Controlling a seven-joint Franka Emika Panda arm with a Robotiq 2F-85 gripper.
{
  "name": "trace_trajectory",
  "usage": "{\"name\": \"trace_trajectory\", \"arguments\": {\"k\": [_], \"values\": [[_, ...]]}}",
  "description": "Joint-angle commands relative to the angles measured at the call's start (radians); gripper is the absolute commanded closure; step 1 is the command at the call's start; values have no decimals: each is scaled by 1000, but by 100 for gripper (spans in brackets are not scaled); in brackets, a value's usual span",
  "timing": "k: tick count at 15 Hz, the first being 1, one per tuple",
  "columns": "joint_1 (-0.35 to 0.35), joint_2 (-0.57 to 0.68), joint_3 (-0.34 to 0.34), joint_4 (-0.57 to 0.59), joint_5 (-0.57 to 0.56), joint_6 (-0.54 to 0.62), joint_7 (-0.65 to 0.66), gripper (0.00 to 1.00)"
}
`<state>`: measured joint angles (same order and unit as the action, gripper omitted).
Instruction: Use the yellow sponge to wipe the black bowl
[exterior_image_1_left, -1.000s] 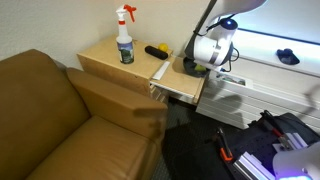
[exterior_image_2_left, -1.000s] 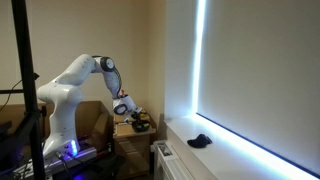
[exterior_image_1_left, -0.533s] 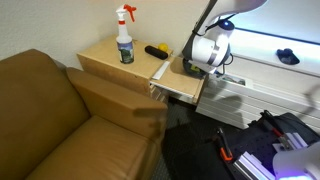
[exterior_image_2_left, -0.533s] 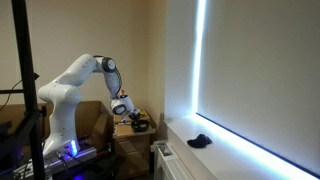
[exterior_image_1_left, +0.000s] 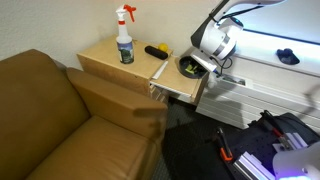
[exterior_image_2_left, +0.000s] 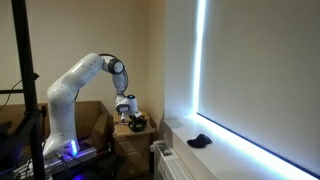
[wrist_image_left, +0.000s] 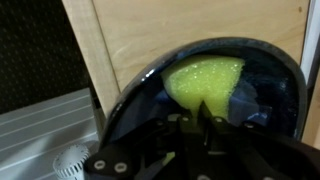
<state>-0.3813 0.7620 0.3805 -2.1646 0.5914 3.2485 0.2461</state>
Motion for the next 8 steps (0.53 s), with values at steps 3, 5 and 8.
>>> {"name": "trace_trajectory", "arguments": {"k": [3,5,8], "values": [[-251,-9,200,-32,28,-226,-16,97],[-287,-21,219,-27,89,-325,-25,97],[-282,-32,207,-18,216,-355,-76,97]]}}
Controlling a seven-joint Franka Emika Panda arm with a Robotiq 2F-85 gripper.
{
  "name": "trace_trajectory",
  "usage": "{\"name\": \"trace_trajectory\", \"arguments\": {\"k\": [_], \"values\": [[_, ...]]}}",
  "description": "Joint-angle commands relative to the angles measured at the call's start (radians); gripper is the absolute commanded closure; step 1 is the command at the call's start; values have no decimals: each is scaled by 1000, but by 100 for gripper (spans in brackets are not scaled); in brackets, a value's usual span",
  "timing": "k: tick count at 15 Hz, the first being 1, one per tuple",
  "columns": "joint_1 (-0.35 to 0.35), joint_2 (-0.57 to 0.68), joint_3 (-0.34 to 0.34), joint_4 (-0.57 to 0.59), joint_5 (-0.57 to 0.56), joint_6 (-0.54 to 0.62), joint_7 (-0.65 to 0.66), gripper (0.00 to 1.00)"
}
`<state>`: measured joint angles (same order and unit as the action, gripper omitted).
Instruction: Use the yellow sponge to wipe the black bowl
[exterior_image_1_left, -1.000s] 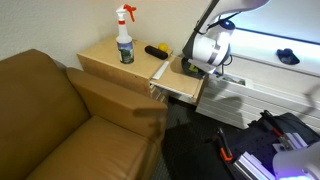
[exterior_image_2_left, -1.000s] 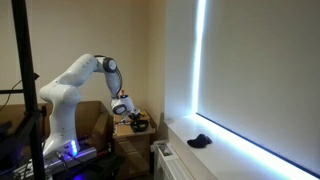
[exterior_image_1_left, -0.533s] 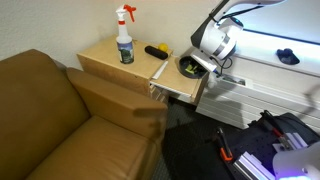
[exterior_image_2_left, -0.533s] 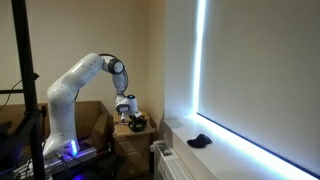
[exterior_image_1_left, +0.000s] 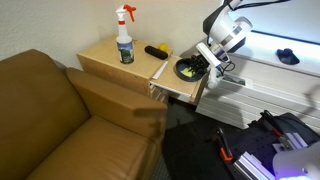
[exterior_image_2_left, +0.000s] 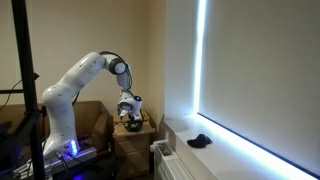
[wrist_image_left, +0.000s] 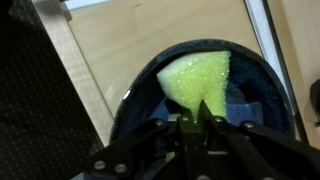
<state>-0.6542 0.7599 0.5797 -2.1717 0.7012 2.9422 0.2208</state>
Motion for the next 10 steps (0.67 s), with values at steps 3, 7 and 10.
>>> {"name": "trace_trajectory", "arguments": {"k": [3,7,10], "values": [[-26,-25,34,-20,124,3,-49,97],[298,-130,-274,-59,75,7,88,97],[507,-162,-471,-86,-87,-1,277,97]]}}
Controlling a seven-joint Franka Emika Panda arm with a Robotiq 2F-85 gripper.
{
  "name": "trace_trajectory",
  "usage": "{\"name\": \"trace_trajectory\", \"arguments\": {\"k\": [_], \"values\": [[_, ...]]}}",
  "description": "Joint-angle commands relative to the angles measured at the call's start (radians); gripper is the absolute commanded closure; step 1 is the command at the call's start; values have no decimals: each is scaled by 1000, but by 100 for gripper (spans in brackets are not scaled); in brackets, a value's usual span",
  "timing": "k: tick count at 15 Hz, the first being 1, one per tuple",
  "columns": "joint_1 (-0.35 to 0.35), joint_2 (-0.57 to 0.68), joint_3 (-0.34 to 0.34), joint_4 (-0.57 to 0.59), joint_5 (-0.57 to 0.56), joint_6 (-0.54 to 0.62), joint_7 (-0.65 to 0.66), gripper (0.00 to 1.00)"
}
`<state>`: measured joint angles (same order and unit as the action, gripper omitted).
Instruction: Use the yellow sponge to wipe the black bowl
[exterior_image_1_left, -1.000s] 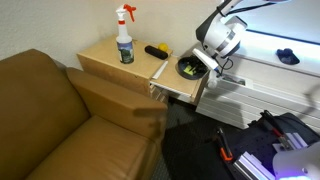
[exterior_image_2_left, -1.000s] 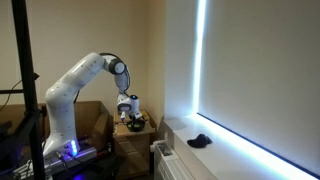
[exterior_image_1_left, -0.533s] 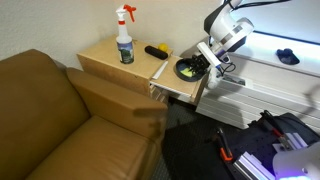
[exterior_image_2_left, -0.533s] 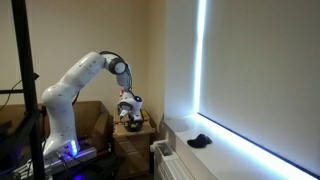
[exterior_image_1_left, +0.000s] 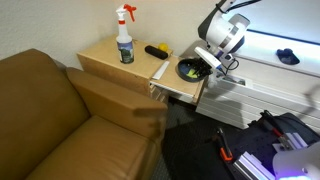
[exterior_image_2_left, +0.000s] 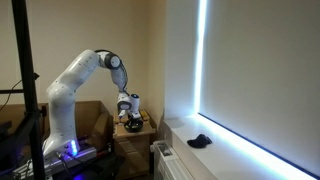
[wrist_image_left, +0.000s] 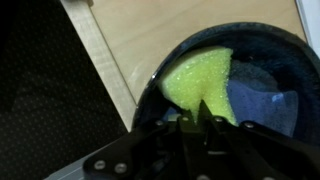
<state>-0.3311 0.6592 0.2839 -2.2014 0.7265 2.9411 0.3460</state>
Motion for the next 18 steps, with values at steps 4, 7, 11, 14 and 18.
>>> {"name": "trace_trajectory", "arguments": {"k": [4,7,11,14,18], "values": [[499,-49,-487,-54,-334,4,353,97],[701,-3,-700,-41,-506,-2,488,97],[782,40,-773,-27,-611,-9,561,97],[624,-30,-608,-32,-550,-28,490,97],[370,-78,-355,-17,-424,-60,386,97]]}}
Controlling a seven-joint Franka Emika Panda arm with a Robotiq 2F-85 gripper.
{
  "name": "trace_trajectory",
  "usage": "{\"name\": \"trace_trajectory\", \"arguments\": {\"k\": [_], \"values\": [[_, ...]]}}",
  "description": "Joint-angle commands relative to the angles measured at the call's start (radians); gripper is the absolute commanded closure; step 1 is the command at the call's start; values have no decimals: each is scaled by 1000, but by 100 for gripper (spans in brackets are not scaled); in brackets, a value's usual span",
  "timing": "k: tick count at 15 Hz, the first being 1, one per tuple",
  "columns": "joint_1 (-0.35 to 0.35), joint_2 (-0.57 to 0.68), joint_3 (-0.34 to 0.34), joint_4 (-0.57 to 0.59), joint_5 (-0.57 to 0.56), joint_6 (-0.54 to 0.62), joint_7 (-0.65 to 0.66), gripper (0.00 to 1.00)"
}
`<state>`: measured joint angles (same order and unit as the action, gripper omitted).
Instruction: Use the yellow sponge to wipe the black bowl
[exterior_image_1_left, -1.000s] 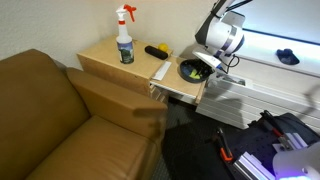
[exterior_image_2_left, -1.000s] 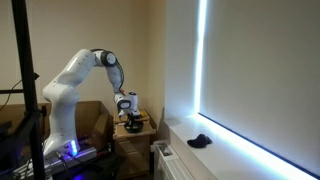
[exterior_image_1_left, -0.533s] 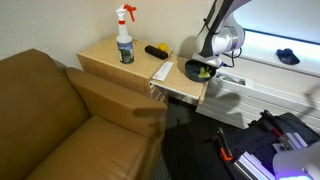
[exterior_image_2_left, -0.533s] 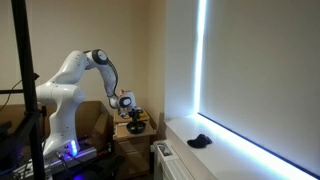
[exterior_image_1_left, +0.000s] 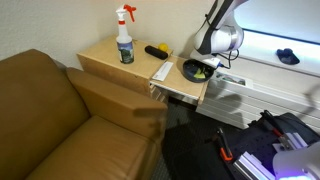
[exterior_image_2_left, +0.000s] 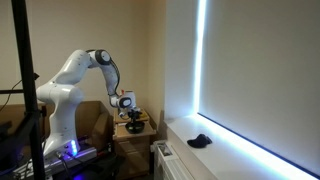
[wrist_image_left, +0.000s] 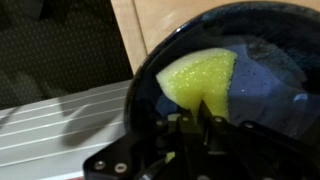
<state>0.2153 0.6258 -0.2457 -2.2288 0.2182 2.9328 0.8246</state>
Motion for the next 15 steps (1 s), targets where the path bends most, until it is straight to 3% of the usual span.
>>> {"name": "trace_trajectory", "arguments": {"k": [1,3,5,7,9,12,15], "values": [[-230,-44,228,20,127,-65,-123,97],[-335,-43,333,41,232,-98,-193,97],[-384,-27,381,55,316,-65,-247,97],[-388,0,392,61,365,7,-290,97],[-403,36,419,69,417,102,-347,97],[-497,118,538,86,449,278,-385,97],[-585,217,643,109,404,446,-379,97]]}}
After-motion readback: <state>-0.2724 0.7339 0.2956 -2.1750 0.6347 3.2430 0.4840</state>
